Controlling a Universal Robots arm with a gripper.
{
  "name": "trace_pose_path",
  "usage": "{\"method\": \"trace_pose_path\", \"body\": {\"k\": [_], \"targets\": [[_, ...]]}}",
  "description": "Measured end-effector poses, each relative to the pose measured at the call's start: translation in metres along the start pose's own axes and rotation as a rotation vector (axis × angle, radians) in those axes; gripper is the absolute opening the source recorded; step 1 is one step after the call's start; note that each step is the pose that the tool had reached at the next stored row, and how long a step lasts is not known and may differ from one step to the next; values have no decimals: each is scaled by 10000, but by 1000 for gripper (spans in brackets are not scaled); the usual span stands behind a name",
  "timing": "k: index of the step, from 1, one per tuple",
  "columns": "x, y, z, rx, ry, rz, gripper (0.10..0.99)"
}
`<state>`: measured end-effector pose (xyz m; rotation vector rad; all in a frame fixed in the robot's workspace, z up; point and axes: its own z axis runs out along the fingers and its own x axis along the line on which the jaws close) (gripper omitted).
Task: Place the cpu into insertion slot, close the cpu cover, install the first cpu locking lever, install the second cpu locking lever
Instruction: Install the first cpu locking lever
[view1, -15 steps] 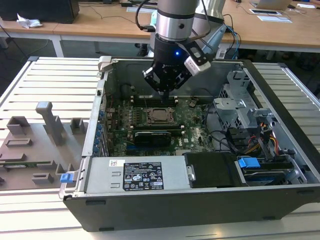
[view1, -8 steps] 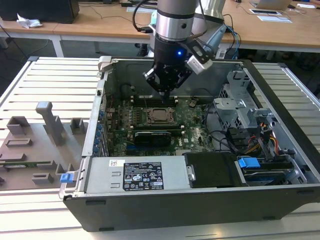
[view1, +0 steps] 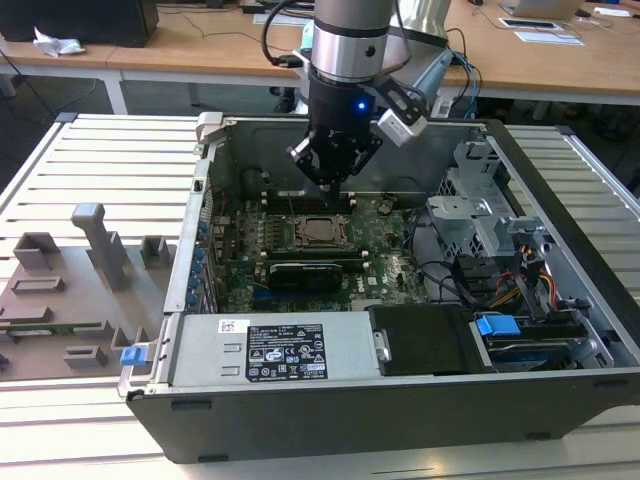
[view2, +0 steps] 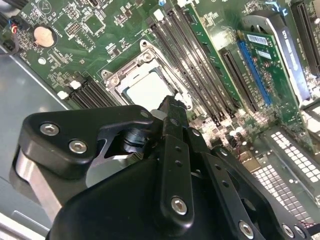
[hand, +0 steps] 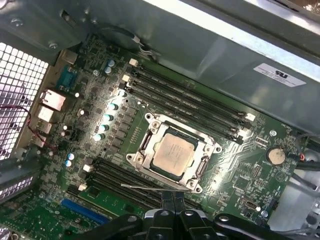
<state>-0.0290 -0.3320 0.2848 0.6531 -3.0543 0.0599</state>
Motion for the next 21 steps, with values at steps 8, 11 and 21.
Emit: {"method": "trace_pose_path", "body": {"k": [8,11,21], "targets": [[0,0,0,-17,23,672,106],[0,0,1,-35,46,1359,106],[-1,0,1,-81,108,3189,106]]}}
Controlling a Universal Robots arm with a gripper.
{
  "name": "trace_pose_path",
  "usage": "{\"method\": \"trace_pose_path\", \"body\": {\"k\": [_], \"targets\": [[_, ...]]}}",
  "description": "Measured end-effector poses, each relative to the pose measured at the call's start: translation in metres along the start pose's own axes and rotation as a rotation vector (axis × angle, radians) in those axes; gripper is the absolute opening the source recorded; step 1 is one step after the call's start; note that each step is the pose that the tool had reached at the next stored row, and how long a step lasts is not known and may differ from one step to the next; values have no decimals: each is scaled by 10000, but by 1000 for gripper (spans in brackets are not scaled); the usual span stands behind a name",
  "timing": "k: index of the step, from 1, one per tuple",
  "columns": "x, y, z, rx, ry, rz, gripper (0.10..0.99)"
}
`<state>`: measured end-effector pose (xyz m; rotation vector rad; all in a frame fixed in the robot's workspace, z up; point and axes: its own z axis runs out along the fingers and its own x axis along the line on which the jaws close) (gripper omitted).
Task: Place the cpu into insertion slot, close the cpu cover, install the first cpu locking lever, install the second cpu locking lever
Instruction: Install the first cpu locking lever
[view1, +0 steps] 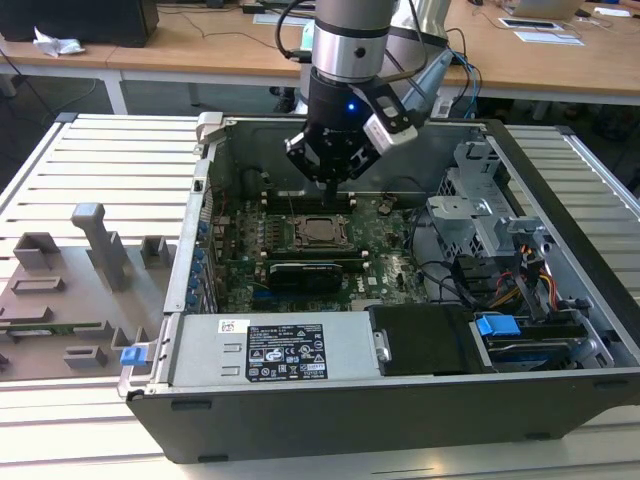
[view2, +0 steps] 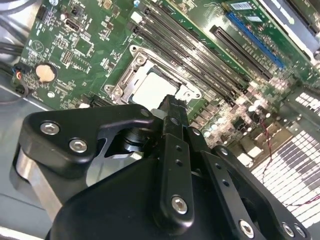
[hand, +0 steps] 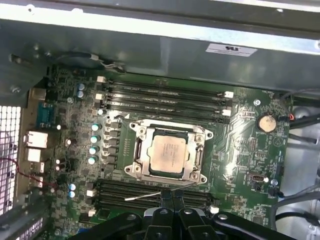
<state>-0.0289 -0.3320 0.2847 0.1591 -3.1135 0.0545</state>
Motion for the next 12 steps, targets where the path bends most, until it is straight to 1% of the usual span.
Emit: {"method": "trace_pose_path", "body": {"k": [3,4,5,6,7,8,9,12], "targets": [[0,0,0,-9,11,348,106],[0,-1,-1,-30,13,386,106],[0,-1,0,-100,7,437,106],[0,0,0,-218,-1,466,106],[0,0,0,-312,-8,482,106],[0,0,0,-447,-18,497,106],[0,0,0,-512,-23,507,106],[0,0,0,-517,-24,518,106]]}}
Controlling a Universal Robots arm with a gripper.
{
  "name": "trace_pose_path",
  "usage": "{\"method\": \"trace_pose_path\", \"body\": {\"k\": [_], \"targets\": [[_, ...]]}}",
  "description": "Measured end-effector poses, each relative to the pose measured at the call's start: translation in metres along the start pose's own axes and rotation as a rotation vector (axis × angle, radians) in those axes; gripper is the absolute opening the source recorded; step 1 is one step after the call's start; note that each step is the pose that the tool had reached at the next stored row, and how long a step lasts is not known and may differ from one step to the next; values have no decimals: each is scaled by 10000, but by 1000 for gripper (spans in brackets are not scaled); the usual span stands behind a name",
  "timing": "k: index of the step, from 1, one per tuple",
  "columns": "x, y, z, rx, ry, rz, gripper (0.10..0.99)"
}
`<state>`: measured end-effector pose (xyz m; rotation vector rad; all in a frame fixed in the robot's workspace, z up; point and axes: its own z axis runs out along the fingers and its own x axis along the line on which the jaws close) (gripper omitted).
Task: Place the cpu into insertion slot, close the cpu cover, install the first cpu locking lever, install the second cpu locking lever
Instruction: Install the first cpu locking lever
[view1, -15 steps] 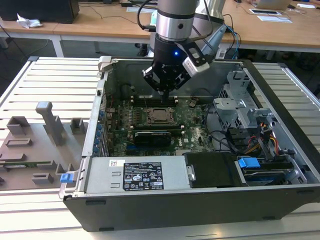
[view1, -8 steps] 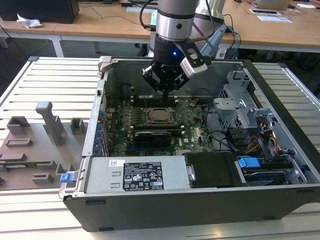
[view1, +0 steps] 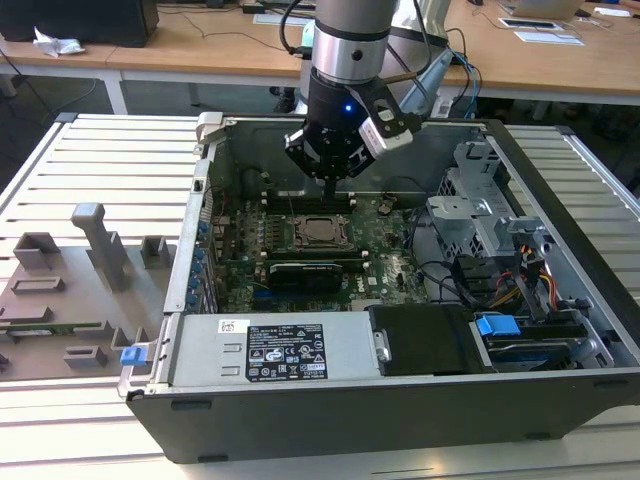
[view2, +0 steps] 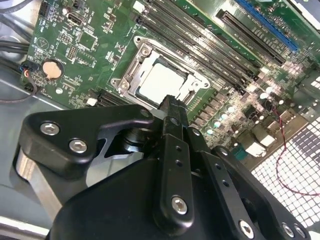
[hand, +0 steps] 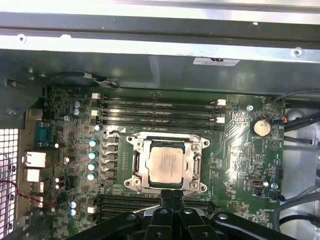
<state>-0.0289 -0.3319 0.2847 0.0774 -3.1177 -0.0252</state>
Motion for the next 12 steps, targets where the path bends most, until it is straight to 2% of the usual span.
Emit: {"method": "trace_pose_path", "body": {"k": [5,12], "targets": [[24,1,2,-1,-1,3,106],[144,7,6,1,0,4,106]]}}
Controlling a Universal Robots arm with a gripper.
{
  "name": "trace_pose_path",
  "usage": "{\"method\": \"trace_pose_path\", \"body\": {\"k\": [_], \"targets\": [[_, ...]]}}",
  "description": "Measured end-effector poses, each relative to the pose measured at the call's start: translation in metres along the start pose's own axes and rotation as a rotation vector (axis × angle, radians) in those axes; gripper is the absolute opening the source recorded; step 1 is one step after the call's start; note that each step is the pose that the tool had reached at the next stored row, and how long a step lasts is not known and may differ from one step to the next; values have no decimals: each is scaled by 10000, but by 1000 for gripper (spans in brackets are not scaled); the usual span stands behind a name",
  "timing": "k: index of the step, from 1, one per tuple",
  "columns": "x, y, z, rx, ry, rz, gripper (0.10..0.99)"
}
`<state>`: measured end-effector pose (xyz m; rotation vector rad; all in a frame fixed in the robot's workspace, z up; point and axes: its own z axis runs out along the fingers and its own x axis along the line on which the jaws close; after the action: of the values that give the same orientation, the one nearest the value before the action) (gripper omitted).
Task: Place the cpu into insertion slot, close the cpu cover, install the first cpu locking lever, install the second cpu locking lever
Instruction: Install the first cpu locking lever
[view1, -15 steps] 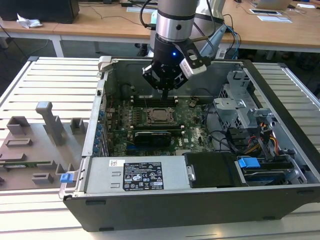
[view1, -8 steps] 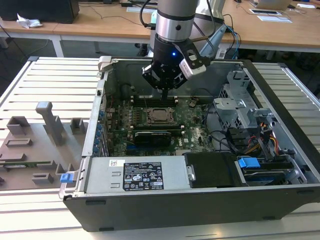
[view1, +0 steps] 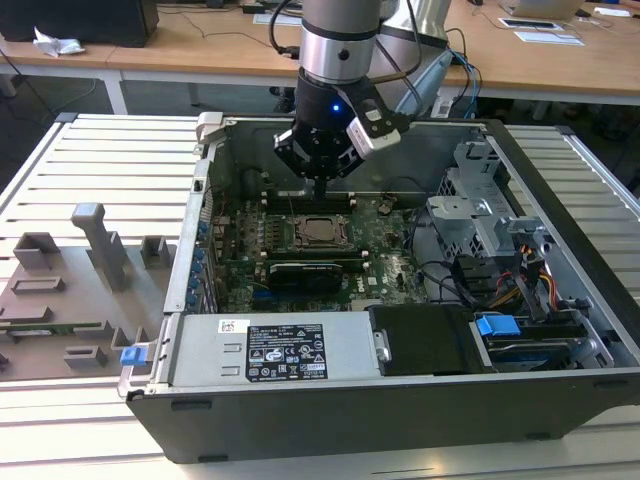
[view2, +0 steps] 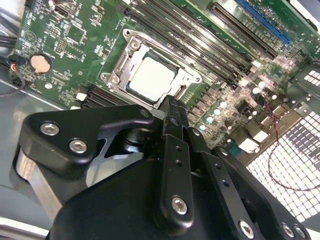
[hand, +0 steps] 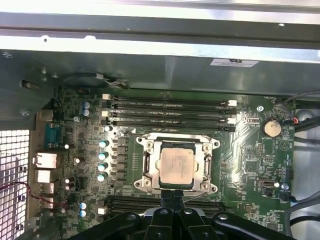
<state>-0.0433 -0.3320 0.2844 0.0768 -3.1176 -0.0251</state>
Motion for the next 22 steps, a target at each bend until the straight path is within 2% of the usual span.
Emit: {"method": "trace_pose_path", "body": {"k": [5,12,22], "targets": [[80,4,3,-1,0,0,106],[144,7,4,2,0,0,106],[323,16,10,1,-2,0,106]]}}
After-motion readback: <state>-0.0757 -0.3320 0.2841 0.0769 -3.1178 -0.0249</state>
